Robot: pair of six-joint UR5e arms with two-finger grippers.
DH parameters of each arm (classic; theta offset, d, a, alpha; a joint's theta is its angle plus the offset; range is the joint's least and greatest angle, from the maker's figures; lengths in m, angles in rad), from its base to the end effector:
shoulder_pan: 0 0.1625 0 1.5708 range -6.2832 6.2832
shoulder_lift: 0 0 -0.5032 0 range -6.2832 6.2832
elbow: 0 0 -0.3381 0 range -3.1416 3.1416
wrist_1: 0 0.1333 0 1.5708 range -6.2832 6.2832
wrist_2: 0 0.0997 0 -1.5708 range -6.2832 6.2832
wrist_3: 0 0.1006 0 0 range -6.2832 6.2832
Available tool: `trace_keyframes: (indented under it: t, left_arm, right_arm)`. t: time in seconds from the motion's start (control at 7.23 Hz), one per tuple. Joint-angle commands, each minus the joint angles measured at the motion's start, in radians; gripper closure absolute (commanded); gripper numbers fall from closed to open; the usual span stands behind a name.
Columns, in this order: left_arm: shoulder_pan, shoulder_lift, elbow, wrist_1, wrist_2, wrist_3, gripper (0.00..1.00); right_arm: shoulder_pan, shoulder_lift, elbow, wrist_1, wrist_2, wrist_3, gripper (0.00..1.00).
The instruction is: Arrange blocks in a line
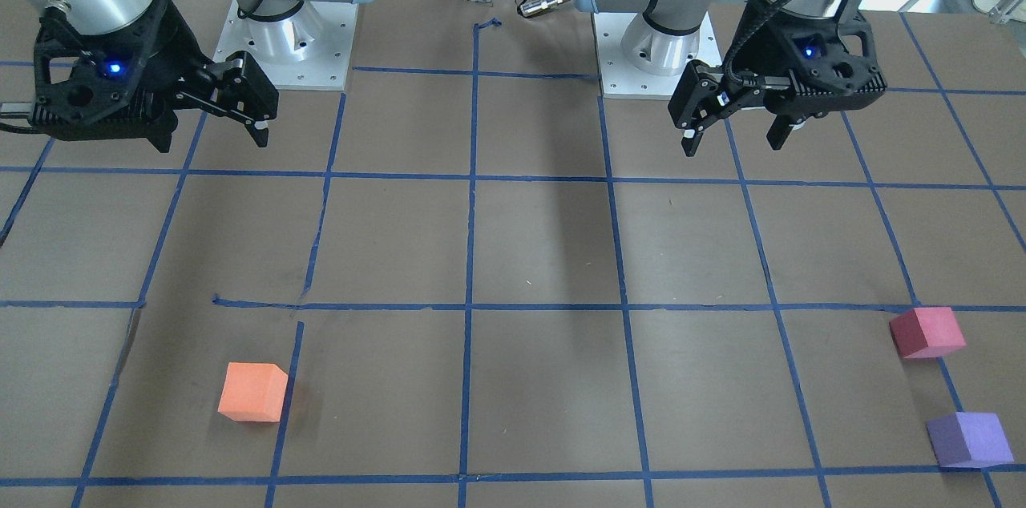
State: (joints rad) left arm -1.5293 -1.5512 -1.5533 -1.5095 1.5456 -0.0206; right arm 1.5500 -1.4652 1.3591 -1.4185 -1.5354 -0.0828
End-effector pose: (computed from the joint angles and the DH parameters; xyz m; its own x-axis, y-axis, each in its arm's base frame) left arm -0.1176 -0.4424 0.5879 -0.9979 -0.0595 0.0271 -0.0619 0.9933 -0.0977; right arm 0.1268 -0.4869 0.5937 -0.9974 -0.0603 -0.0390 -0.0619 0.9971 0.0431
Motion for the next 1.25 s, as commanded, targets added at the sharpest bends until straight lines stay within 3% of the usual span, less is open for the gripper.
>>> trace_keyframes:
  t: [0.0,0.83,1.11]
  left_arm:
    - [0.008,0.009,-0.002,-0.024,-0.013,0.017,0.00]
    - [0.006,0.025,-0.008,-0.040,-0.012,0.018,0.00]
    - [0.006,0.029,-0.010,-0.041,-0.012,0.018,0.00]
  right_arm:
    - [-0.002,-0.004,0.000,0.000,-0.008,0.000,0.00]
    - [-0.018,0.025,0.003,-0.003,-0.005,-0.011,0.00]
    - [-0.018,0.064,0.015,-0.150,-0.023,-0.012,0.01]
